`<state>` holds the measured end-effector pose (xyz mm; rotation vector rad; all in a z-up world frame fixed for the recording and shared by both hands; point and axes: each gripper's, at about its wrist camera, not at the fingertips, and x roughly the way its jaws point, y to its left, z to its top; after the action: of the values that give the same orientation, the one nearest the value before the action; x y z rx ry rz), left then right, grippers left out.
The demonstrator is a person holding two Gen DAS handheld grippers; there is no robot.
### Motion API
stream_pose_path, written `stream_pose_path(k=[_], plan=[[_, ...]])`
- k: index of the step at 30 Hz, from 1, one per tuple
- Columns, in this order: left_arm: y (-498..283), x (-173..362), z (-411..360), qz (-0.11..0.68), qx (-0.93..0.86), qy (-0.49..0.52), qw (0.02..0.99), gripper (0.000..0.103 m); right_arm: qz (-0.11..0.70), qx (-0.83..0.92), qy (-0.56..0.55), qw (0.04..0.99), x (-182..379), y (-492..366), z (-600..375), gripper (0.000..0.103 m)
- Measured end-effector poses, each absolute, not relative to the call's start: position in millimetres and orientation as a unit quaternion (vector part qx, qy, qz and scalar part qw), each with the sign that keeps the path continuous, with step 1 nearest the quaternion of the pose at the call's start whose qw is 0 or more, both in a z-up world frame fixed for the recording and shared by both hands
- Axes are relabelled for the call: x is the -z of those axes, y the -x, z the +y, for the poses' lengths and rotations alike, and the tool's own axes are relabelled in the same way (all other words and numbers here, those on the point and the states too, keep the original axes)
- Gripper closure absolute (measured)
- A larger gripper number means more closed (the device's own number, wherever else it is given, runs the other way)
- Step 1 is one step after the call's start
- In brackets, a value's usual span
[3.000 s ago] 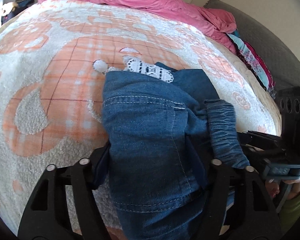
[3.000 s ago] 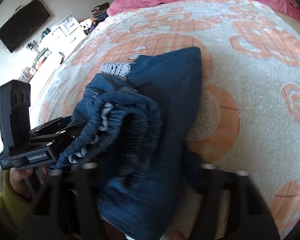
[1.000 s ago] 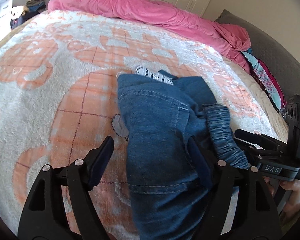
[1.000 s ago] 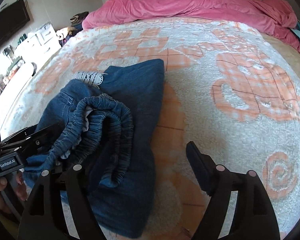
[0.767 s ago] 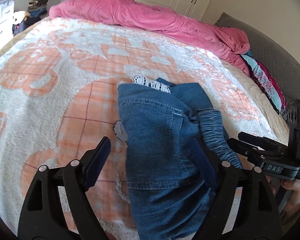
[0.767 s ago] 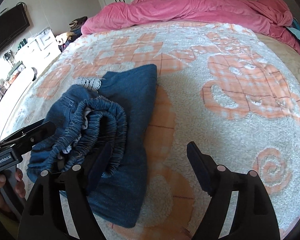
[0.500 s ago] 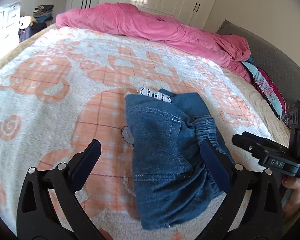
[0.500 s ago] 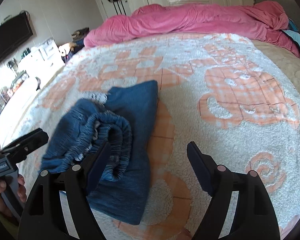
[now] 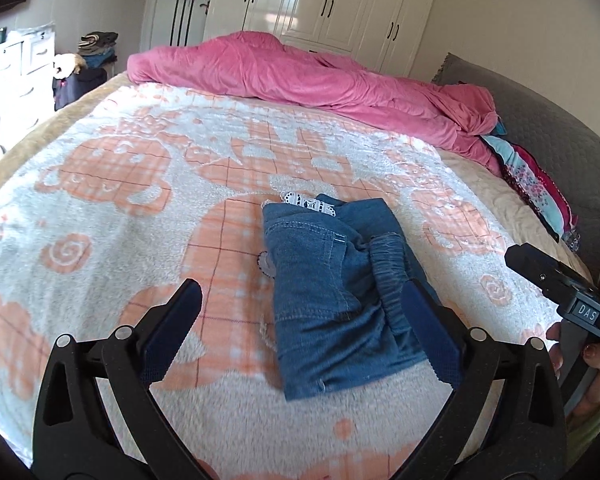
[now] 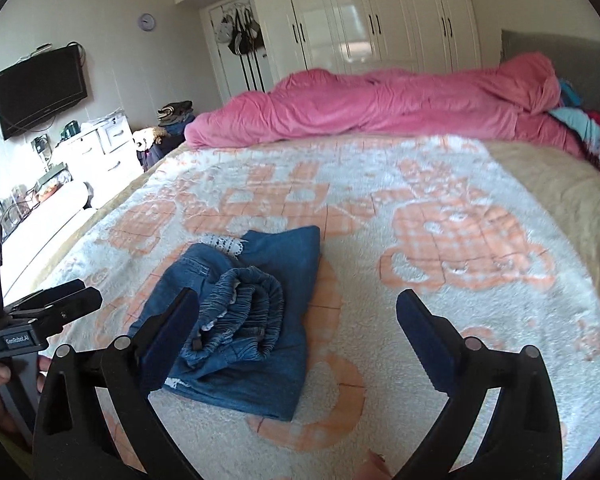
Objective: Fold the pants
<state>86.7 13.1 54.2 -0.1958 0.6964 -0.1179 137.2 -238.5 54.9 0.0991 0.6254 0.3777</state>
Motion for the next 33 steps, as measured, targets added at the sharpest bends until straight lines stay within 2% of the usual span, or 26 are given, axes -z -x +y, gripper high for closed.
stream_pose_path(k=[18, 33], plan=[[-25.0, -45.1, 4.6, 0.344, 0.045, 0.055, 0.936, 0.009, 0.281, -0.185, -0.039, 0.941, -50.8, -60.8, -234.3, 0.004], [-5.7, -15.9, 5.9, 0.372, 0.041, 0.07, 0.925, 0.009, 0.338, -0.17, -0.018, 0.926, -14.9, -32.5, -225.9, 0.004]])
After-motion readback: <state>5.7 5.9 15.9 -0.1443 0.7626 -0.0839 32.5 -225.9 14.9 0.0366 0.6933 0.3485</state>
